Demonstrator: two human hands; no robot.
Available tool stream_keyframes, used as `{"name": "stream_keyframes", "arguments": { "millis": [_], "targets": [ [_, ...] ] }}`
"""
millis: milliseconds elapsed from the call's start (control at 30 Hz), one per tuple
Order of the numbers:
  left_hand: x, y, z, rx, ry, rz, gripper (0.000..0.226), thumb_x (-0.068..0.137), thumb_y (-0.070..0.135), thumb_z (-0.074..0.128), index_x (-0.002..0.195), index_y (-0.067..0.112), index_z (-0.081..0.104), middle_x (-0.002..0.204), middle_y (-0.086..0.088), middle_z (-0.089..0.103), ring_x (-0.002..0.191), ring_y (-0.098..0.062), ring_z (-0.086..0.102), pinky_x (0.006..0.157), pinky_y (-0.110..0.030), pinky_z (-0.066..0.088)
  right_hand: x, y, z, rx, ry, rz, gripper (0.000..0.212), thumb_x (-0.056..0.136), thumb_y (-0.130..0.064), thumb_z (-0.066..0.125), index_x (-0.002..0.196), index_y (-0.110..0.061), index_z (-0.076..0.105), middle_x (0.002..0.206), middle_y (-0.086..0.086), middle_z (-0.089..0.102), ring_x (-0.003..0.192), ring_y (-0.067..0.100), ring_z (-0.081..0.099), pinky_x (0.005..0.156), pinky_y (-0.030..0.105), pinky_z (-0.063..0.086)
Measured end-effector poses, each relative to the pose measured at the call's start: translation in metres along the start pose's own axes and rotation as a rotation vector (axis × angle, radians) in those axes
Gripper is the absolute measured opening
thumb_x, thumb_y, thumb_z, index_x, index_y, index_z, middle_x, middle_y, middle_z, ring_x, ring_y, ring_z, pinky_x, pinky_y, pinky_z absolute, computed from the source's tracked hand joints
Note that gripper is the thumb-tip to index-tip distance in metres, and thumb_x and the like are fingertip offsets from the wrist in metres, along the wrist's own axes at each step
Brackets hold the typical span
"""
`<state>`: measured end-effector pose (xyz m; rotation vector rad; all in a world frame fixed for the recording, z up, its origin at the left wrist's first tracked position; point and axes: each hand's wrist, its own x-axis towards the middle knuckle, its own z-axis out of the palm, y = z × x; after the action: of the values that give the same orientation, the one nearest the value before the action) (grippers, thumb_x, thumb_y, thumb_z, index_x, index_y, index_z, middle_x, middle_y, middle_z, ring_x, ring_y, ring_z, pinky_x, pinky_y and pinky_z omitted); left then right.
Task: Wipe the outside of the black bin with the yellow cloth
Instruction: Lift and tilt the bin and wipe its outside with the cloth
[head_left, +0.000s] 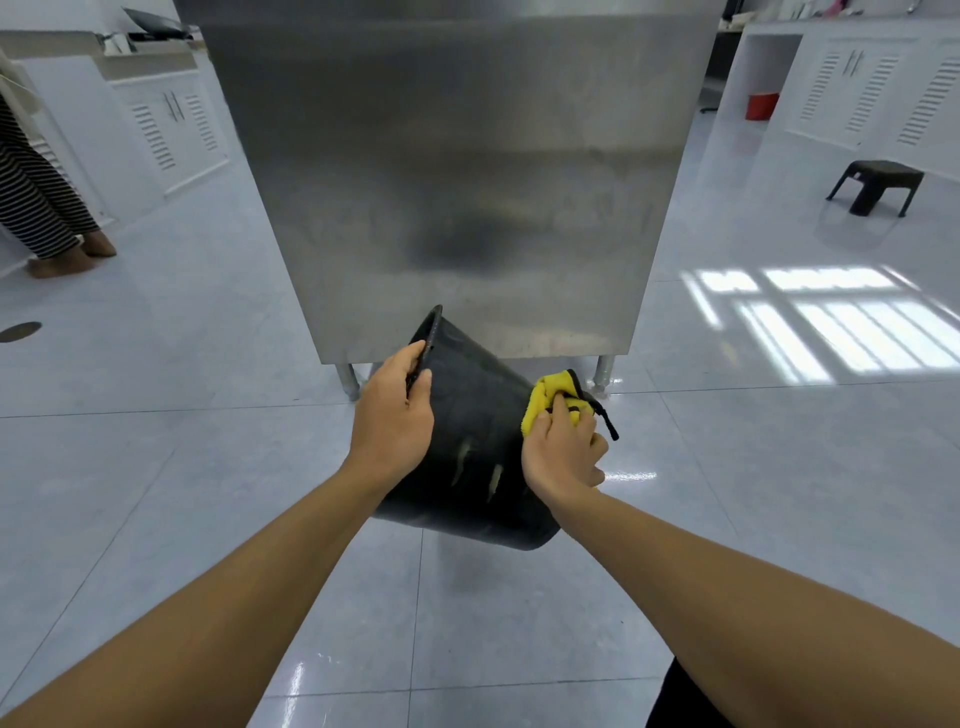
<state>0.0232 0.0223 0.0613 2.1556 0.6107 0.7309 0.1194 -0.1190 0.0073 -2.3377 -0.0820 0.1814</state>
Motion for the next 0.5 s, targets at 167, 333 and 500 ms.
{"name": "stream_keyframes", "arguments": {
  "millis": [167, 333, 500],
  "targets": [
    [-0.012, 0.005, 0.013, 0.023, 0.048, 0.006, 0.042, 0.104, 0.017, 0.049, 0.146, 0.012, 0.051, 0.139, -0.005, 0.061, 0.128, -0.022, 0.055, 0.108, -0.045, 0.047, -0.047, -0.024, 0.013, 0.016, -0.074, -0.181, 0.053, 0.108, -0.039, 0.029, 0.160, -0.033, 0.022, 0.166, 0.002, 0.015, 0.151, 0.035, 0.014, 0.117, 0.060, 0.019],
    [-0.015, 0.009, 0.017, -0.030, 0.077, -0.068, 0.042, 0.105, 0.019, 0.047, 0.148, 0.015, 0.049, 0.141, -0.006, 0.060, 0.128, -0.023, 0.055, 0.109, -0.045, 0.047, -0.105, -0.028, 0.036, 0.082, -0.005, -0.536, 0.059, 0.103, -0.042, 0.030, 0.159, -0.025, 0.024, 0.161, 0.005, 0.020, 0.148, 0.029, 0.016, 0.119, 0.051, 0.027],
    [-0.011, 0.010, 0.017, -0.052, 0.102, -0.095, 0.040, 0.106, 0.019, 0.047, 0.145, 0.014, 0.052, 0.134, -0.007, 0.065, 0.121, -0.025, 0.061, 0.104, -0.047, 0.051, -0.102, -0.018, 0.047, -0.062, 0.104, -0.602, 0.062, 0.097, -0.046, 0.026, 0.156, -0.025, 0.022, 0.160, 0.008, 0.029, 0.148, 0.034, 0.026, 0.114, 0.049, 0.036]
  ]
}}
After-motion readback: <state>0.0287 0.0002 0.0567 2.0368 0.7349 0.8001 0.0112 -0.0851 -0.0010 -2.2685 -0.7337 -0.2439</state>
